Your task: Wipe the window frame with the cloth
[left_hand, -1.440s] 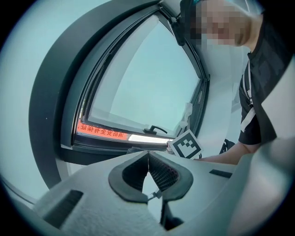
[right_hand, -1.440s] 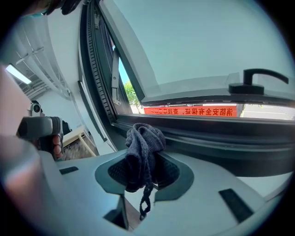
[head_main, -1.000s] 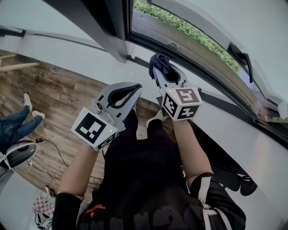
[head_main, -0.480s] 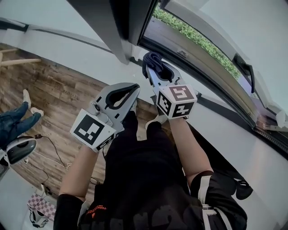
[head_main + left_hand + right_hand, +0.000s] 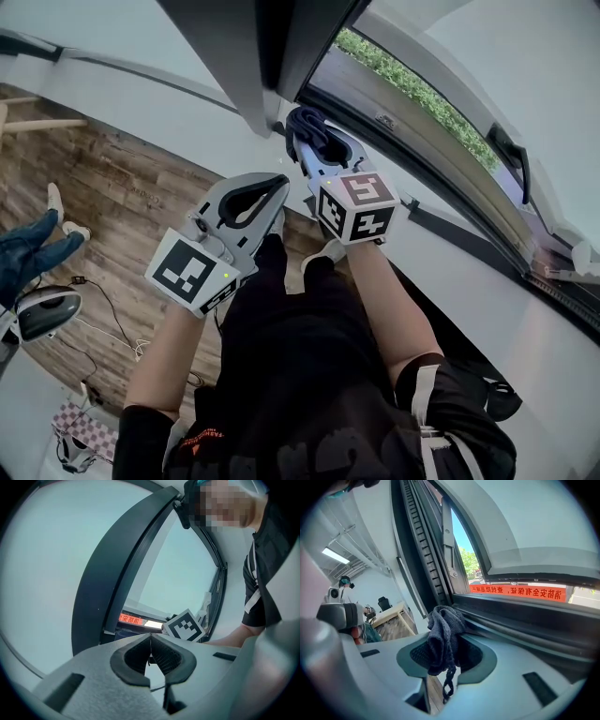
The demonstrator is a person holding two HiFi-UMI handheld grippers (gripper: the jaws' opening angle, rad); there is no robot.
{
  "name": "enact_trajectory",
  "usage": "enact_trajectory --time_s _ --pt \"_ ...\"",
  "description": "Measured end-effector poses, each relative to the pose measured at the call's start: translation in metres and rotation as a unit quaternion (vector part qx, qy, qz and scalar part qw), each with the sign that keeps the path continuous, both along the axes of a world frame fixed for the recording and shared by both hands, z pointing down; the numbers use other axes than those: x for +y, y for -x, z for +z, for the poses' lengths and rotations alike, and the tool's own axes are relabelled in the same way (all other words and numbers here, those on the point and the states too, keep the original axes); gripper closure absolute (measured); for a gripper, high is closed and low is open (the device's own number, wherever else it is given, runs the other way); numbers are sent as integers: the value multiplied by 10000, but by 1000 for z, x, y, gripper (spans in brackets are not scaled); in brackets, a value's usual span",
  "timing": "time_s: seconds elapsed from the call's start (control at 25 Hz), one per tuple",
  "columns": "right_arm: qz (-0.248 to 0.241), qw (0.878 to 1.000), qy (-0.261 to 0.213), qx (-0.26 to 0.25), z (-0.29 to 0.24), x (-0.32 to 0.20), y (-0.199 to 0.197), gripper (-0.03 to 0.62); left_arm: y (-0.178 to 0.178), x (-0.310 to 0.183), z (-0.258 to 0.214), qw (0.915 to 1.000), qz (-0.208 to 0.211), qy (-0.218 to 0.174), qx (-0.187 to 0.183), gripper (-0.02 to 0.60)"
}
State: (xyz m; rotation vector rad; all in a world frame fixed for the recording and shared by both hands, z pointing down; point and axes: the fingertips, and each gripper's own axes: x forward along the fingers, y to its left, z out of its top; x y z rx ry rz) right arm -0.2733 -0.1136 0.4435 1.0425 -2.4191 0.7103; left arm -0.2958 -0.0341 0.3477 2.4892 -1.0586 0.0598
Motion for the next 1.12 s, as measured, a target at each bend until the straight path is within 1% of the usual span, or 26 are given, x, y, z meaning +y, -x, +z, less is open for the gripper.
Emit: enact_trajectory --time_s 0.44,0.6,0.72,0.84,1.0,1.12 --pt "-119 9998 63 -164 -2 -1 8 486 -5 -4 -8 10000 -9 -31 -74 561" --pt "-121 9996 106 -226 -6 6 -1 486 -14 -3 -10 9999 101 -32 -90 561" --pt "-10 9996 164 -231 -7 13 -25 487 -35 -3 -13 9996 264 -61 -70 561" --pt "221 9994 179 -188 -9 18 -64 486 -65 -4 -19 9987 502 -115 -51 561" --pt "555 9982 174 -149 -14 28 -122 486 -113 -3 -27 9958 891 -178 -55 561" --pt "831 9962 189 -160 -16 41 -165 487 -155 2 -30 9921 1233 -213 -61 561"
